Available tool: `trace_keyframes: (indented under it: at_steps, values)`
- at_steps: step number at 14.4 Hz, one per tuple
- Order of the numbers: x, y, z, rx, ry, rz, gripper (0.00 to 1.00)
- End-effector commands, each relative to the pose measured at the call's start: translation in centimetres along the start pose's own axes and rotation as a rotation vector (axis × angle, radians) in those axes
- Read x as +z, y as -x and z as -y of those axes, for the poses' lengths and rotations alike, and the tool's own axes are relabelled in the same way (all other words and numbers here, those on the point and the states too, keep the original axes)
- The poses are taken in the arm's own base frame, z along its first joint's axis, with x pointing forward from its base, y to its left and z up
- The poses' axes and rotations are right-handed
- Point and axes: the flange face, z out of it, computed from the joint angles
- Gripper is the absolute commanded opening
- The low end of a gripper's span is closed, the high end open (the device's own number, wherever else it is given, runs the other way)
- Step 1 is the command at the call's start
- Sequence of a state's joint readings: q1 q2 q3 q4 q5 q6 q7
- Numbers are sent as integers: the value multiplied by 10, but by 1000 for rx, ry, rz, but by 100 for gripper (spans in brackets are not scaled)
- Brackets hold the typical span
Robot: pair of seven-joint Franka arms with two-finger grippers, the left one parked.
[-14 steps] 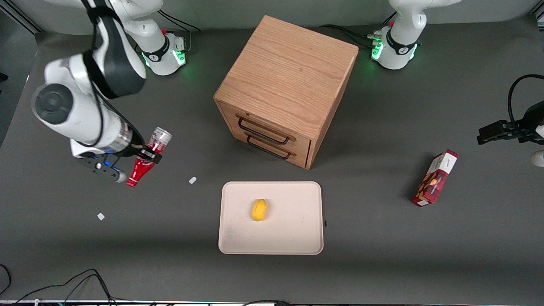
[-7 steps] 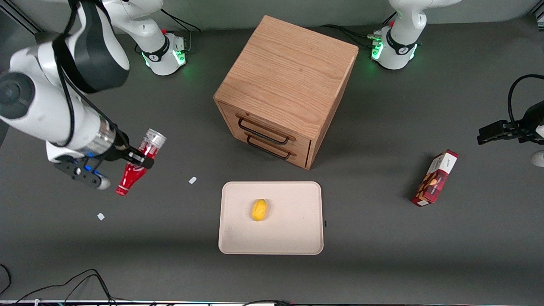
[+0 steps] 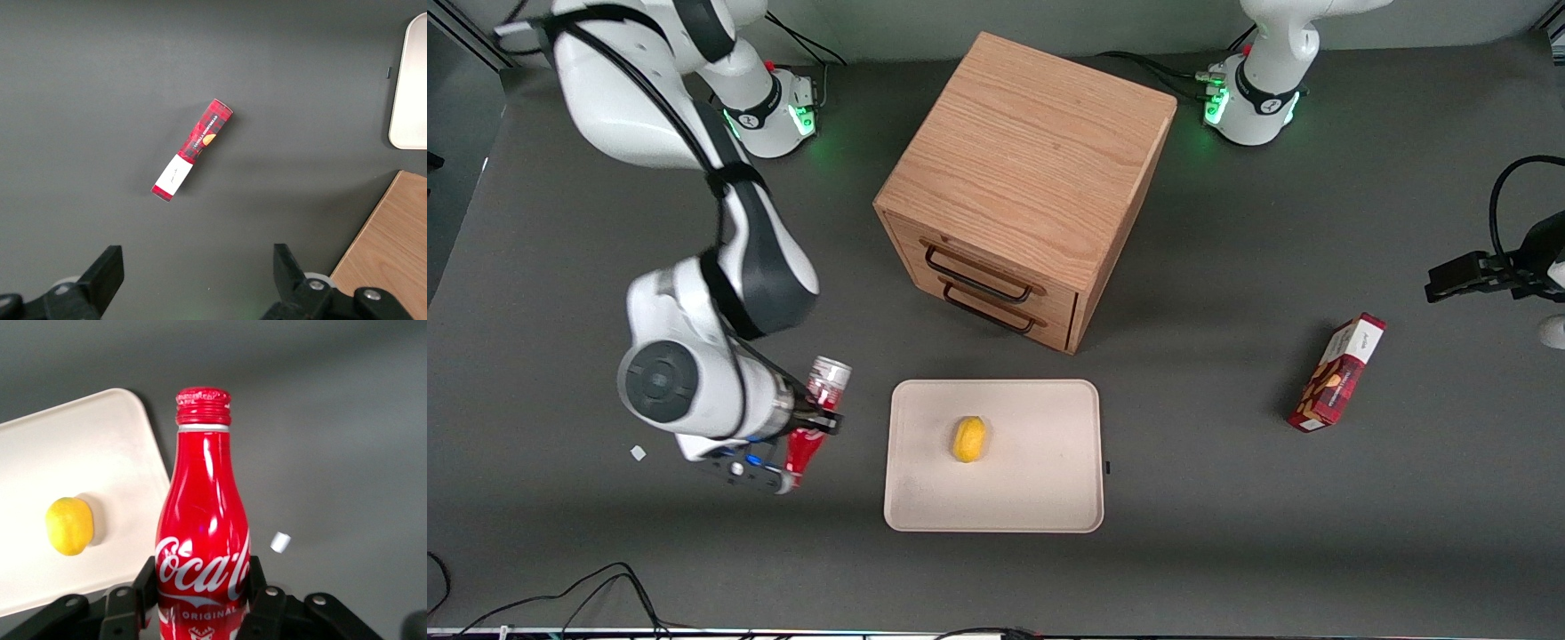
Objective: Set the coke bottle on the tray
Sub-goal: 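Carry the upright bottle over the white tray beside the lemon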
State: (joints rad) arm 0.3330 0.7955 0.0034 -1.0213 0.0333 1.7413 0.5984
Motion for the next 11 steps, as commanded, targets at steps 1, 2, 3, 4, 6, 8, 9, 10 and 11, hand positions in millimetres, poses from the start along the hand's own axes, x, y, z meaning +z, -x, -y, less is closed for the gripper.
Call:
trace_keyframes:
  at_steps: [1, 2, 3, 4, 6, 8, 9, 10, 11]
  values:
    - [21, -10, 20, -174, -31, -38, 0]
    - [33, -11, 28, -206, -37, -54, 0]
    - [48, -16, 32, -215, -50, -77, 0]
    - [64, -14, 45, -232, -62, -99, 0]
    - [93, -15, 60, -247, -87, -145, 0]
    - [112, -13, 67, -255, -91, -151, 0]
    - [120, -13, 68, -256, -89, -149, 0]
    - [127, -10, 72, -262, -86, -143, 0]
    - [130, -8, 76, -269, -89, -150, 0]
